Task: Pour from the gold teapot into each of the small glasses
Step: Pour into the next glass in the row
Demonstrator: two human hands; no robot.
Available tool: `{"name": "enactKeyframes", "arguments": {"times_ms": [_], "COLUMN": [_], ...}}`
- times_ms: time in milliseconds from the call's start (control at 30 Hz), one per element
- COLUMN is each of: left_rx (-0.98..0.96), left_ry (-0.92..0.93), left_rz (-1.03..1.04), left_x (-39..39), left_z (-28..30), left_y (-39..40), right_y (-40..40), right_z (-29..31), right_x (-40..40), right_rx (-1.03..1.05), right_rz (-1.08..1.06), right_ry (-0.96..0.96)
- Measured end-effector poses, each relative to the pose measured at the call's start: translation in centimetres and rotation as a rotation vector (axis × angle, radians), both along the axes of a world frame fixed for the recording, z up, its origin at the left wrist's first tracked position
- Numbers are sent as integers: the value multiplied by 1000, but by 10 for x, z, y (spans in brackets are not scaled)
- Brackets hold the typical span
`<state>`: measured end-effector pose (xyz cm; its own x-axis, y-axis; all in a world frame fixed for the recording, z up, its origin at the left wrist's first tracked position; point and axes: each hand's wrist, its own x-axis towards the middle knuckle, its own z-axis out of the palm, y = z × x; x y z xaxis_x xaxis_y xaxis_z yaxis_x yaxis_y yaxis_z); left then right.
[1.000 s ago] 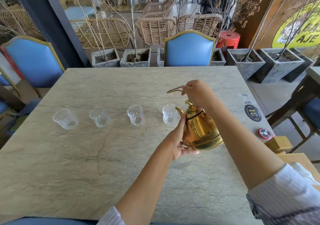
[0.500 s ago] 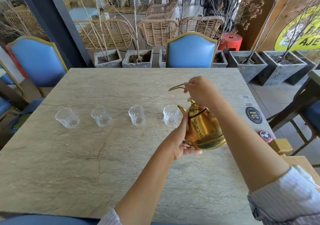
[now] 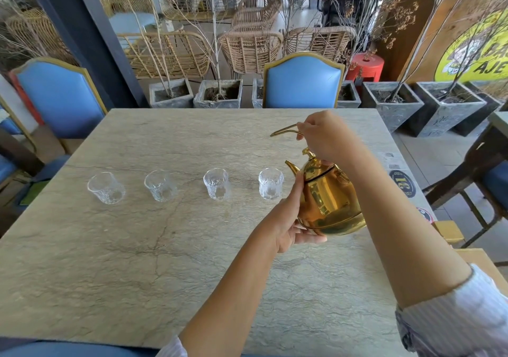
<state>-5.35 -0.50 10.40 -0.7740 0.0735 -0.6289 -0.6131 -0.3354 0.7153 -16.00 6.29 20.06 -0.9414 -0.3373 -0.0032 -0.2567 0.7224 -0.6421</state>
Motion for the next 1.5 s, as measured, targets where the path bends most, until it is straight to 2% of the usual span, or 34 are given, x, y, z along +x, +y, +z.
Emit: {"name": "enactKeyframes", "arguments": {"times_ms": [533,900,1100,1500], "left_rx": [-38,-89,-131,-123], "left_ry": [42,-70,-71,-45], "left_rz": [-3,70,123,254], "left_x": [-5,-16,-20,-7], "left_z": [-6,-38,-61,-78], "left_y": [1,-12,-19,-34], "right_y": [3,3,4,-10], "right_z": [2,-49,-75,-84], "right_x": [0,0,3,12], "right_rx": [-14,-172,-244,-288], "right_rz": [3,-79,-104,25], "right_ry": [107,55,7,-33]}}
